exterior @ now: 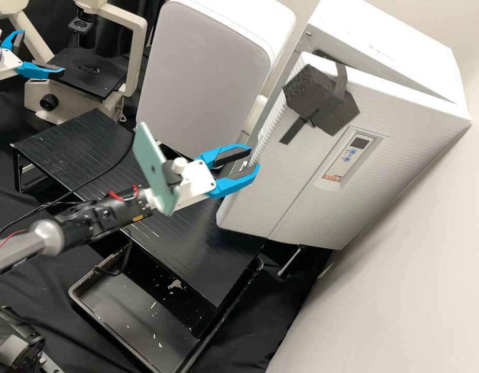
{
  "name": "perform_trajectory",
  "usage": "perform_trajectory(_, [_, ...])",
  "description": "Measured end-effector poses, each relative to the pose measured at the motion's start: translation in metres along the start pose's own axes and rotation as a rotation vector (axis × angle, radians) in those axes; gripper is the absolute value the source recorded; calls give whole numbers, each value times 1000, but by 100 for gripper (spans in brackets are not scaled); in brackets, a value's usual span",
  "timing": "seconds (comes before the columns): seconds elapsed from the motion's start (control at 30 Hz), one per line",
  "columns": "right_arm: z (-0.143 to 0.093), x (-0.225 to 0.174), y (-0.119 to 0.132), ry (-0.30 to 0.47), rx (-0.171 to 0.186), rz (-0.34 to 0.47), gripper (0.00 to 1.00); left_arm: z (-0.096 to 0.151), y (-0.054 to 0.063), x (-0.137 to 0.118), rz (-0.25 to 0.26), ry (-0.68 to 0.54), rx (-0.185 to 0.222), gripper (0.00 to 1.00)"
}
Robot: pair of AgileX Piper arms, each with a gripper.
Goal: Open the incubator door
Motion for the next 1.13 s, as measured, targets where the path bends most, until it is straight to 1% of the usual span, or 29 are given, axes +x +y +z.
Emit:
perform_trajectory(0.07, [-4,-14,5,23,-15,22,0,0,0,0,0,0,0,100])
perform_trajectory(0.1, [-5,-23,6,41,-31,23,0,0,0,0,0,0,0,100])
perform_trajectory(0.17, [-8,-33,8,73,-37,18,0,0,0,0,0,0,0,100])
perform_trajectory(0.2, [-9,-37,9,85,-45,10,0,0,0,0,0,0,0,100])
perform_trajectory(0.37, [-8,-43,10,98,-46,6,0,0,0,0,0,0,0,100])
perform_trajectory(0.43, [-7,-41,7,106,-34,-4,0,0,0,0,0,0,0,100])
perform_trajectory(0.5, [-5,-38,3,109,-2,-25,0,0,0,0,0,0,0,100])
perform_trajectory(0.53, [-4,-36,0,117,20,-48,0,0,0,0,0,0,0,100])
perform_trajectory(0.57, [-2,-34,-4,124,30,-67,0,0,0,0,0,0,0,100])
perform_trajectory(0.6, [-1,-32,-8,128,40,-87,100,0,0,0,0,0,0,100])
perform_trajectory(0.67, [1,-29,-19,147,61,-135,100,0,0,0,0,0,0,100])
perform_trajectory(0.7, [2,-28,-25,162,70,-172,100,0,0,0,0,0,0,100])
perform_trajectory(0.73, [3,-27,-31,174,70,-206,100,0,0,0,0,0,0,100])
perform_trajectory(0.77, [4,-27,-36,175,76,-241,100,0,0,0,0,0,0,100])
perform_trajectory(0.8, [6,-26,-41,171,81,-260,100,0,0,0,0,0,0,100])
perform_trajectory(0.97, [12,-25,-62,184,134,-339,100,0,0,0,0,0,0,100])
perform_trajectory(1.0, [13,-25,-65,194,149,-341,100,0,0,0,0,0,0,100])
perform_trajectory(1.03, [15,-26,-68,203,156,-347,100,0,0,0,0,0,0,100])
perform_trajectory(1.07, [17,-26,-70,209,177,-348,100,0,0,0,0,0,0,100])
perform_trajectory(1.13, [20,-27,-73,207,196,-355,100,0,0,0,0,0,0,100])
